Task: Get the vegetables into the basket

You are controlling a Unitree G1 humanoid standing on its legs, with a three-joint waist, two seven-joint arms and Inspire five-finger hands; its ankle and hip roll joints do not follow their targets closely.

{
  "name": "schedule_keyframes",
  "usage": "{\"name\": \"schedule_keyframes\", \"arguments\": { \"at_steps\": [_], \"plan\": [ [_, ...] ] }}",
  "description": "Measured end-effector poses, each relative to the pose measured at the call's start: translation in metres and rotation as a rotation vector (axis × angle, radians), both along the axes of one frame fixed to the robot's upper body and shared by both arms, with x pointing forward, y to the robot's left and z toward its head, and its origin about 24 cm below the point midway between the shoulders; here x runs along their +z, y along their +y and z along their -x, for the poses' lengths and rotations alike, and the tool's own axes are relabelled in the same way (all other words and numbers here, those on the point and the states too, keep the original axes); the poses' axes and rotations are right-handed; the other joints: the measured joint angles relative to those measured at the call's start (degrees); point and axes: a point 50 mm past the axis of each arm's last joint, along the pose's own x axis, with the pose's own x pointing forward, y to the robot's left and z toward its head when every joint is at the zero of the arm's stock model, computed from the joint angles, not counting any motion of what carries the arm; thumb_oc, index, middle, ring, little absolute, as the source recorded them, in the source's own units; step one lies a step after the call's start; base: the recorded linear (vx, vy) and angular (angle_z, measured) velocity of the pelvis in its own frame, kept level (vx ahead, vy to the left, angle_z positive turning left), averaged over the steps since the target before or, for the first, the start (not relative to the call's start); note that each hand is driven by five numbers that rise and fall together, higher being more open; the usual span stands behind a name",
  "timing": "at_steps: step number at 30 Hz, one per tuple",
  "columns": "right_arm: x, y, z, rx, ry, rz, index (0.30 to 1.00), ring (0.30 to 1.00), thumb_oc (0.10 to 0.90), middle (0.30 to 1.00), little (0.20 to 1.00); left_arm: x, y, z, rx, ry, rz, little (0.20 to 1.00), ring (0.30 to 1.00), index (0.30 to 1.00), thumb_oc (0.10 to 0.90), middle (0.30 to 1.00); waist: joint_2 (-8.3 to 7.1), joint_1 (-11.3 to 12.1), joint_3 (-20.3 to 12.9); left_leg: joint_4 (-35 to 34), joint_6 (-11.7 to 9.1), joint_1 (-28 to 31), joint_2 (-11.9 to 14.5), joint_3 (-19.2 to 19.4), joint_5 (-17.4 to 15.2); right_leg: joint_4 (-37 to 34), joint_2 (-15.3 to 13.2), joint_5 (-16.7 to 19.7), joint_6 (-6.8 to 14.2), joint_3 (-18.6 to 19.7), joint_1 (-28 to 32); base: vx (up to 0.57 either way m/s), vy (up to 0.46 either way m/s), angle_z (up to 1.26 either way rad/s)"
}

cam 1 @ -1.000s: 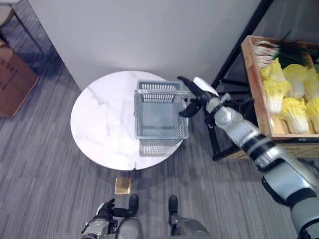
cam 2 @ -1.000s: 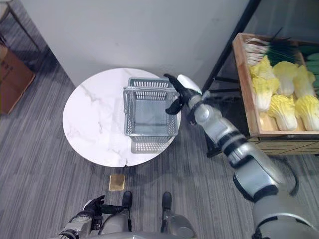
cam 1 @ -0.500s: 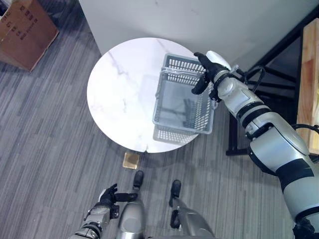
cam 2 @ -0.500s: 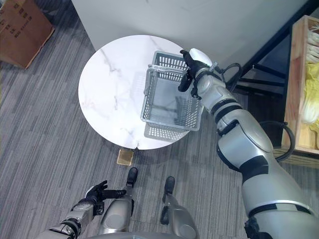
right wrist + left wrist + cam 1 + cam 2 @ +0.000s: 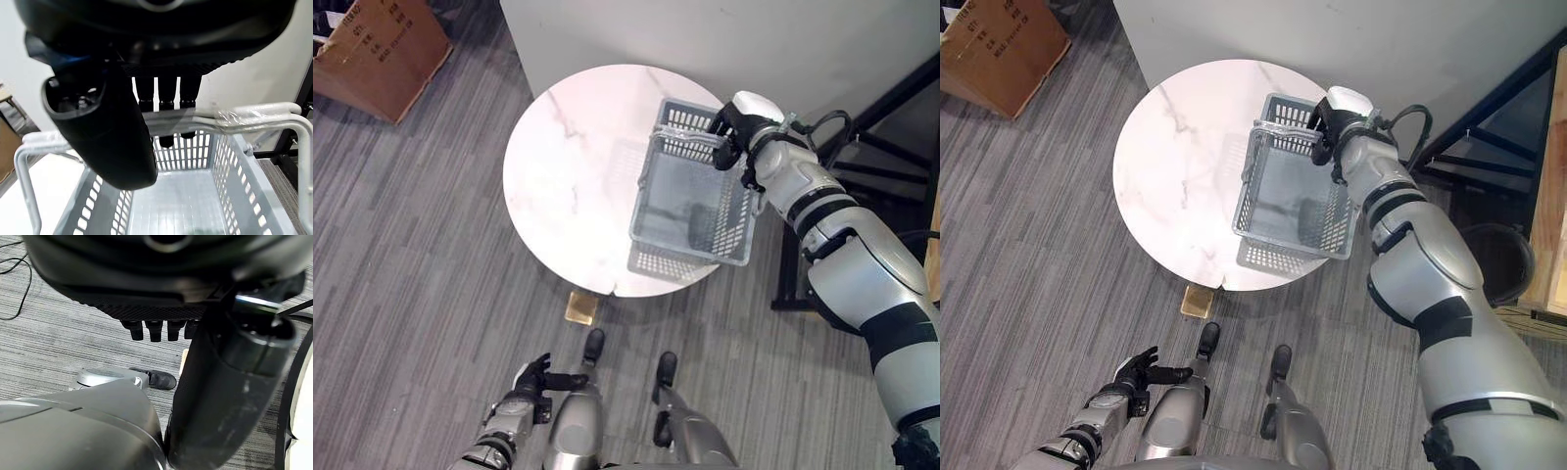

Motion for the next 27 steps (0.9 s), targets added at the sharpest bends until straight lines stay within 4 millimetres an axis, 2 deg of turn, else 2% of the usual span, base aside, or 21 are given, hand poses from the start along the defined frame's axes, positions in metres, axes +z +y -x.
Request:
{"name": "schedule_keyframes", "arguments": {
  "at_steps": [5, 6, 9, 13, 15, 18, 23, 25, 27],
  "plan": [
    [-0.005, 0.005, 0.001, 0.022, 0.009, 0.01, 0.3, 0.3, 0.4, 0.3, 0.3, -0.001, 0.003, 0.002, 0.004, 0.014, -0.008, 1.0, 1.0, 1.0, 0.9, 1.0, -0.05, -0.18, 0.03, -0.01, -0.06, 1.46, 0.1, 0.88, -0.07, 0.0, -0.1, 0.07, 0.08, 0.89, 1.12, -0.01, 0.014, -0.09],
    [-0.004, 0.017, 0.001, 0.069, 0.0, 0.086, 0.3, 0.3, 0.4, 0.3, 0.3, 0.0, 0.007, 0.003, 0.01, 0.02, -0.016, 1.0, 1.0, 1.0, 0.9, 1.0, -0.19, -1.29, 0.11, -0.01, -0.14, 2.43, 0.16, 1.1, -0.23, 0.0, -0.06, 0.12, 0.16, 1.33, 1.85, 0.01, 0.016, -0.13],
    [0.005, 0.044, 0.007, 0.21, -0.062, 0.159, 0.3, 0.3, 0.4, 0.3, 0.3, -0.002, 0.013, 0.008, 0.037, 0.036, -0.021, 1.0, 1.0, 1.0, 0.9, 1.0, -0.3, -2.36, 0.16, -0.03, -0.08, 4.17, 0.29, 2.44, -0.64, 0.0, 0.02, 0.18, 0.25, 2.67, 3.02, 0.05, 0.009, -0.21],
    [0.003, 0.063, 0.019, 0.347, -0.107, 0.177, 0.3, 0.3, 0.4, 0.3, 0.3, -0.006, 0.027, 0.025, 0.073, 0.091, -0.046, 1.0, 1.0, 1.0, 0.9, 1.0, -0.62, -3.28, 0.13, -0.06, -0.04, 8.02, 0.53, 4.21, -1.7, -0.01, 0.18, 0.04, 0.38, 4.5, 5.94, 0.05, 0.018, -0.24],
    [0.006, 0.06, 0.021, 0.356, -0.114, 0.181, 0.3, 0.3, 0.4, 0.3, 0.3, -0.006, 0.029, 0.026, 0.082, 0.094, -0.042, 1.0, 1.0, 1.0, 0.9, 1.0, -0.66, -3.98, 0.11, -0.06, -0.02, 8.31, 0.5, 4.36, -1.78, 0.0, 0.15, 0.05, 0.36, 4.78, 6.13, 0.04, 0.024, -0.09],
    [-0.002, 0.052, 0.031, 0.383, -0.113, 0.121, 0.3, 0.3, 0.4, 0.3, 0.3, -0.008, 0.033, 0.035, 0.111, 0.119, -0.036, 1.0, 1.0, 1.0, 0.9, 1.0, -0.81, -5.05, 0.0, -0.06, 0.38, 10.4, 0.36, 5.08, -2.09, 0.0, -0.03, 0.01, 0.43, 5.44, 7.8, 0.06, 0.021, -0.13],
    [-0.007, 0.046, 0.045, 0.447, -0.101, 0.134, 0.3, 0.3, 0.4, 0.3, 0.3, -0.013, 0.037, 0.052, 0.092, 0.173, -0.048, 1.0, 1.0, 1.0, 0.9, 1.0, -0.62, -8.26, -0.61, -0.1, 0.93, 13.25, 0.08, 7.39, -2.69, 0.0, -0.36, 0.08, 0.52, 7.62, 9.7, 0.05, -0.007, -0.21],
    [-0.006, 0.031, 0.053, 0.446, -0.087, 0.168, 0.3, 0.3, 0.4, 0.3, 0.3, -0.013, 0.034, 0.049, 0.073, 0.166, -0.048, 1.0, 1.0, 1.0, 0.9, 1.0, -0.14, -9.05, -1.05, -0.11, 1.04, 13.72, 0.17, 7.46, -2.87, 0.0, -0.37, 0.07, 0.52, 7.43, 10.26, 0.02, -0.014, -0.03],
    [-0.013, 0.025, 0.061, 0.464, -0.07, 0.171, 0.3, 0.3, 0.4, 0.3, 0.3, -0.017, 0.033, 0.061, 0.082, 0.196, -0.039, 1.0, 1.0, 1.0, 0.9, 1.0, 0.46, -9.76, -2.67, -0.12, 1.13, 14.58, 0.19, 7.84, -3.04, 0.0, -0.31, -0.01, 0.57, 8.04, 10.78, 0.0, -0.043, -0.11]
  ]
}}
